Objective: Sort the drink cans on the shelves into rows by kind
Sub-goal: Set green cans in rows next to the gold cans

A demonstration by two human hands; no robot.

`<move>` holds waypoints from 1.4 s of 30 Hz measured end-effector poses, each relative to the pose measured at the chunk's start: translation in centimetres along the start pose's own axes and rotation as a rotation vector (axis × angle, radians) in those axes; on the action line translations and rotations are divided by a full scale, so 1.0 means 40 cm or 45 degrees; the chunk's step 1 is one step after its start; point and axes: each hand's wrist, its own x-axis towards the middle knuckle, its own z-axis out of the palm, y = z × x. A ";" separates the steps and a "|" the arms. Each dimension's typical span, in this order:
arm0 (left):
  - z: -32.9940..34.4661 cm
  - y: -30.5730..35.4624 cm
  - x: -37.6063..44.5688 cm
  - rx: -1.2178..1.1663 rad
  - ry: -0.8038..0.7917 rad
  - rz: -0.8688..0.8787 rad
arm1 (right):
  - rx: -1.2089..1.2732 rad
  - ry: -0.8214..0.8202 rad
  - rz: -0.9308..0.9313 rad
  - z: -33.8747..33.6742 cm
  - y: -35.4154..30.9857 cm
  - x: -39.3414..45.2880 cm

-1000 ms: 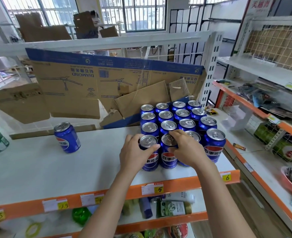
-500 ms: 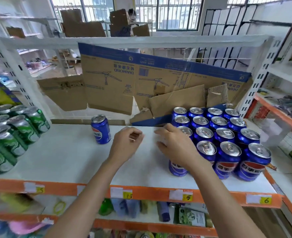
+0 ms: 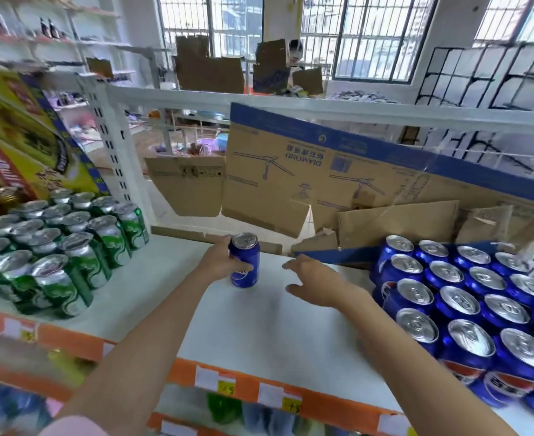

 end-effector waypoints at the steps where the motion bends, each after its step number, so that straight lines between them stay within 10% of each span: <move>1: 0.009 0.001 -0.002 0.009 0.017 0.030 | 0.037 0.030 0.026 -0.006 0.007 0.002; 13: 0.269 0.115 -0.073 0.147 -0.081 0.392 | 0.114 0.140 0.253 -0.057 0.086 -0.036; 42: 0.246 0.164 -0.105 0.586 -0.223 0.593 | -0.333 0.113 0.461 -0.131 0.345 0.001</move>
